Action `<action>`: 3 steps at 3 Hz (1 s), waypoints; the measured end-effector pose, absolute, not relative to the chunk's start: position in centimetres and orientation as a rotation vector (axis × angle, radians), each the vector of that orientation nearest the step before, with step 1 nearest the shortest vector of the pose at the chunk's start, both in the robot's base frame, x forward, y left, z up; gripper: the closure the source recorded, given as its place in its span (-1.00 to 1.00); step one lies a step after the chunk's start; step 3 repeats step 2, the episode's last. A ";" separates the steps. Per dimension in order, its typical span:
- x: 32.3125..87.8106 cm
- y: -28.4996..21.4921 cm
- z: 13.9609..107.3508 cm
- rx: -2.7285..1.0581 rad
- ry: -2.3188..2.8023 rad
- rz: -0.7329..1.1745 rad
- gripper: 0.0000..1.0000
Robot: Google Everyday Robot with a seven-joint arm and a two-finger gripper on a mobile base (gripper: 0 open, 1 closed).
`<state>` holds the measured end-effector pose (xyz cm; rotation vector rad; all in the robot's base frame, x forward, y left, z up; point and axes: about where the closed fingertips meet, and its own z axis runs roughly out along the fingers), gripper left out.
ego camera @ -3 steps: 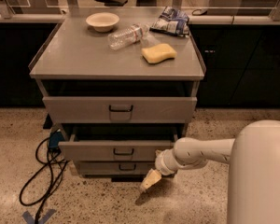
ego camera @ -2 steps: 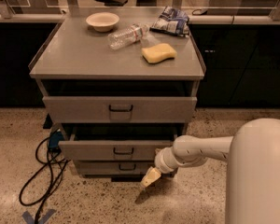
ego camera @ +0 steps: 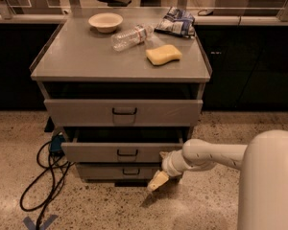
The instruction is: Close middle drawer
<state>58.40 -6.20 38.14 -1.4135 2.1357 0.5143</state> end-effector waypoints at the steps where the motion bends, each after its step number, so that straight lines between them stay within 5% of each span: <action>1: 62.8 -7.1 38.0 -1.435 2.050 0.512 -1.00; 3: 62.8 -7.1 38.0 -1.435 2.050 0.512 -1.00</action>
Offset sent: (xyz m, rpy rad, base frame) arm 0.1254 -0.0097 0.0144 0.0282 -0.1559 0.0031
